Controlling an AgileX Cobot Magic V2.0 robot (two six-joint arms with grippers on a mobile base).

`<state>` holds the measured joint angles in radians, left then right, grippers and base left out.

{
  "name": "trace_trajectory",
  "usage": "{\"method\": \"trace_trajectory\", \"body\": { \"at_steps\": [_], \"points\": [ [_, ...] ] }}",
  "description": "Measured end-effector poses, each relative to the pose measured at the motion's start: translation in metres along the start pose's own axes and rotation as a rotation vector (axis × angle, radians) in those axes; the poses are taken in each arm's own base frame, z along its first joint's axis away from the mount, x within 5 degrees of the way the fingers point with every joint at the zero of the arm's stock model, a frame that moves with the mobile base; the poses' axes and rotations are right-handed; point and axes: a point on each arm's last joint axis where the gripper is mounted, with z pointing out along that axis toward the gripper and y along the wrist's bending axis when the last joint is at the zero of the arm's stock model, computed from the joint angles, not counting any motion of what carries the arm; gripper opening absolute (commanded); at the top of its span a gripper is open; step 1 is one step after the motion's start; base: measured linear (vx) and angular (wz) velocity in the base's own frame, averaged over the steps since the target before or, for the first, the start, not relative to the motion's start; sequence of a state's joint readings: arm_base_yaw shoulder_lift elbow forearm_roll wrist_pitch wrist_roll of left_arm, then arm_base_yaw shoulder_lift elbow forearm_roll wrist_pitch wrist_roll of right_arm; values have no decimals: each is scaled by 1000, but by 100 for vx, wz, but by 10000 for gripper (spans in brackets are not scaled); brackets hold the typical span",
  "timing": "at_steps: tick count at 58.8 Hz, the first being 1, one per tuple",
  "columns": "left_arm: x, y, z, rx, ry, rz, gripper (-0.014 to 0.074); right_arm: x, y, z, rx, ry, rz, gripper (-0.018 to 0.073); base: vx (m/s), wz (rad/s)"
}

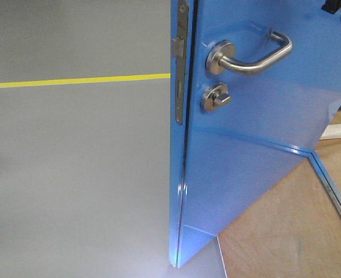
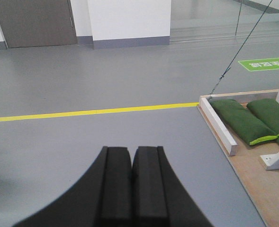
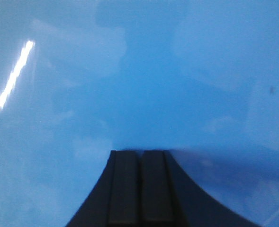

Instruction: Move to blue door and open it

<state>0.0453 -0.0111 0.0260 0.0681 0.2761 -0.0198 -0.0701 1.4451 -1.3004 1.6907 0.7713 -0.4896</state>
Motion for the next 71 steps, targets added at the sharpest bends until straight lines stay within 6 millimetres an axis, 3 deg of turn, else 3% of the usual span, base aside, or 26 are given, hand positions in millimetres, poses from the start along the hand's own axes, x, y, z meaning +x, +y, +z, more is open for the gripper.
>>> {"method": "trace_trajectory", "body": {
  "at_steps": [41, 71],
  "points": [
    [0, -3, 0, 46, -2, 9, 73, 0, -1, 0, 4, -4, 1, 12, -25, 20],
    [0, -3, 0, 46, -2, 9, 73, 2, 1, 0, -8, 16, 0, 12, 2, 1]
  ]
}}
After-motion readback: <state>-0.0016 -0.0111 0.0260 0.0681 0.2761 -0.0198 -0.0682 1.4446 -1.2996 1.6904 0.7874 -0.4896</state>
